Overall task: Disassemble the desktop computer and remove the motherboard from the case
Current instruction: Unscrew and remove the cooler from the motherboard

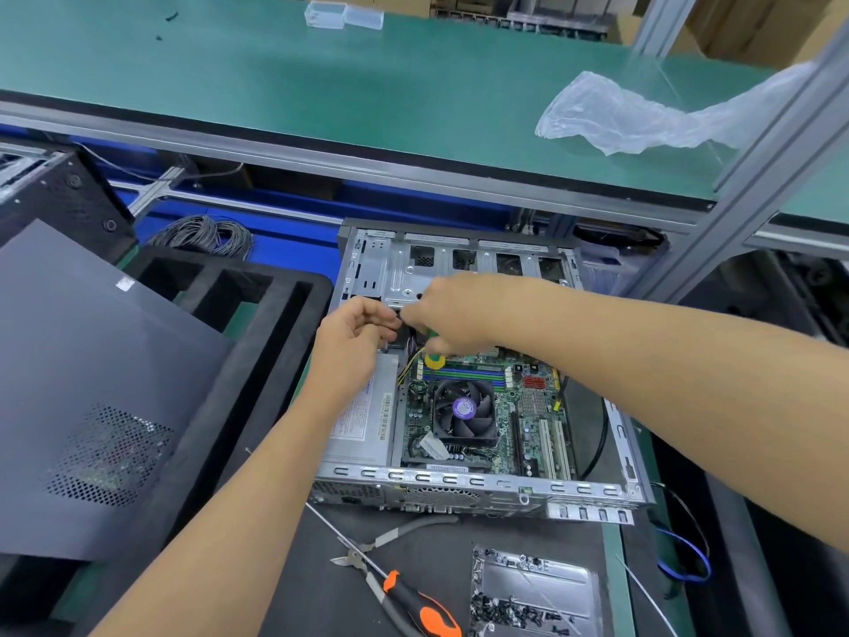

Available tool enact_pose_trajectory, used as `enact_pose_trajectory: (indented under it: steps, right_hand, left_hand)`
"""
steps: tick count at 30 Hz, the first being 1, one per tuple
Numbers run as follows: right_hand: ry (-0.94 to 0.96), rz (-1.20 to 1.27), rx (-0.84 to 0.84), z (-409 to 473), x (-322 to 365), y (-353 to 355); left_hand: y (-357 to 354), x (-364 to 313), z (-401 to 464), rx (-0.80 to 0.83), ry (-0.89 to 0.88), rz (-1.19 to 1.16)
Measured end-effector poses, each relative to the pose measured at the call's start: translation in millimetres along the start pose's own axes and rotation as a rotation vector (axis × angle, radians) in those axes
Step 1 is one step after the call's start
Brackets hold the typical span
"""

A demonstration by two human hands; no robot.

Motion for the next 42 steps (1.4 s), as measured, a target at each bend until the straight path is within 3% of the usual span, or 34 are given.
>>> enact_pose_trajectory:
  steps: [2,7,10,18,24,30,32,35,37,39,42]
  right_hand:
    - [0.092,-0.008,-0.003,1.0,5.0,-1.0]
    - [-0.230,0.238,-0.058,4.3,2.0,-5.2]
    - [-0.267,0.184,-0.015,4.4,-2.8,-5.4]
    - [0.228,-0.186,0.042,9.5,18.3,5.1]
    - [-0.133,0.034,0.173,5.8,5.5,3.1]
    - [0.265,-0.399,0.077,1.6,18.4,3.8]
    - [0.358,-0.387,0.022,-0.7,17.0,1.5]
    - [0.121,0.034,-0.106,-4.3,7.1,0.2]
    - [-0.104,0.218,-0.081,-3.9,2.9,-5.1]
    - [-0.210,0.173,-0.028,-2.3,3.5,-6.1]
    - [-0.156,0.020,0.015,1.9,8.9,-0.5]
  left_hand:
    - [0.3,-1.2,-0.6,0.002,-0.007,0.020]
    - [0.1,-2.3,-2.1,-0.009,-0.002,0.009]
    - [0.1,-3.0,-3.0,-0.012,0.005,0.009]
    - [-0.2,-5.1,-5.2,0.002,-0.012,0.012]
    - [-1.0,-5.7,-5.7,-0.017,0.006,-0.002]
    - [-2.2,-7.1,-5.7,-0.017,0.026,-0.005]
    - [-2.8,-7.8,-6.2,-0.017,0.024,-0.005]
    - [-2.5,-8.8,-7.9,-0.018,0.002,0.001]
    - [-1.8,-8.6,-8.4,-0.023,0.005,0.006]
    - [-1.5,-8.6,-8.9,-0.023,0.008,0.014]
    - [-1.6,-8.4,-8.7,-0.026,0.011,0.023]
Point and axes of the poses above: each hand's wrist, its own z-axis towards the middle knuckle, its own y-axis out of the back of the hand, x = y × z, the point moved 3 cm from there along z, towards the middle knuckle, and after that the axes turned 13 degrees about y, right-handed, at the moved point
